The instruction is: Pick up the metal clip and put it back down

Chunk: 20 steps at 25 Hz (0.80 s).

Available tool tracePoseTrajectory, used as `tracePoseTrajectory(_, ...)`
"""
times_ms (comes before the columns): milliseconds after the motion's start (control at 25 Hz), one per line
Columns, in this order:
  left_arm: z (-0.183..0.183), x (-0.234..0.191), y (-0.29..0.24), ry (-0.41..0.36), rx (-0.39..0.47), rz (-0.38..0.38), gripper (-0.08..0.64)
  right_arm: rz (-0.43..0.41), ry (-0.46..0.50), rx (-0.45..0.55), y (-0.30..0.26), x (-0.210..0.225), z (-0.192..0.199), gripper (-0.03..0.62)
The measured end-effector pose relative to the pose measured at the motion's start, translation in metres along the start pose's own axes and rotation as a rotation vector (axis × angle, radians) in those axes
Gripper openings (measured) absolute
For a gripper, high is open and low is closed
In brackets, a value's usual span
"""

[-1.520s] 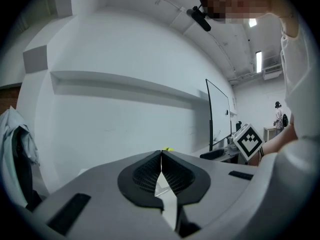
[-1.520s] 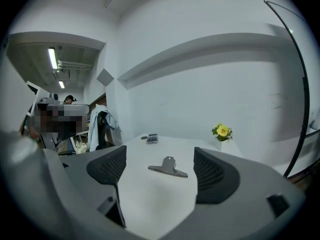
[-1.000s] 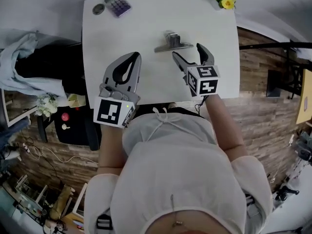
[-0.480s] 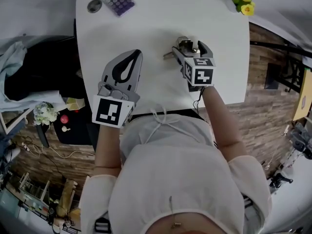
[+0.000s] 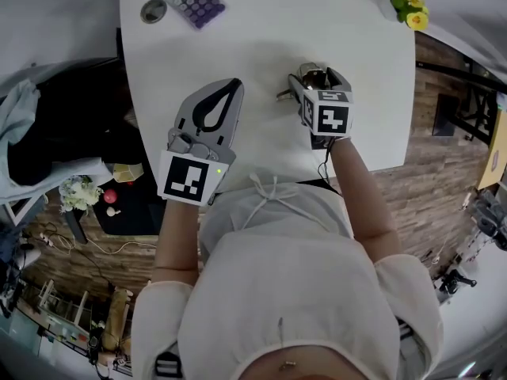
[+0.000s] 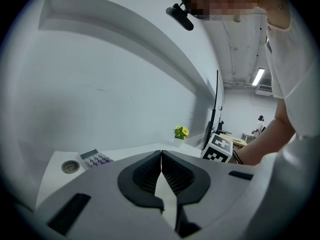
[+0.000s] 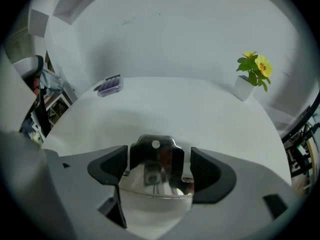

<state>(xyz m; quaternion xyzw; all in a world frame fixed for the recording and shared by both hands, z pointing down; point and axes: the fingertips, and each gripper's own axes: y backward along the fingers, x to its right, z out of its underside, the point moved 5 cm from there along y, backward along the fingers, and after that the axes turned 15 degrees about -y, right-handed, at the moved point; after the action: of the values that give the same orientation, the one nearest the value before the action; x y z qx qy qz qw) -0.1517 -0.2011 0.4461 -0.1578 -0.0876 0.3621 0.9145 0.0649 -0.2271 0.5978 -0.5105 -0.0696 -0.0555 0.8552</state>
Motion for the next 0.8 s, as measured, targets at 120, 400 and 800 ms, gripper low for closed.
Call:
tracePoseTrajectory(120, 0.000, -0.002, -0.002, 0.005, 0.005, 0.002, 0.020, -0.010, 0.015, -0.003, 0.001, -0.004, 0.000, 0.372)
tracePoseTrajectory(400, 0.000, -0.007, -0.002, 0.005, 0.000, -0.014, 0.020, -0.029, 0.062, -0.021, 0.000, -0.011, 0.000, 0.305)
tracePoseTrajectory(800, -0.024, 0.003, 0.017, -0.040, 0.039, -0.050, 0.020, -0.067, 0.089, 0.054, 0.023, -0.018, -0.011, 0.304)
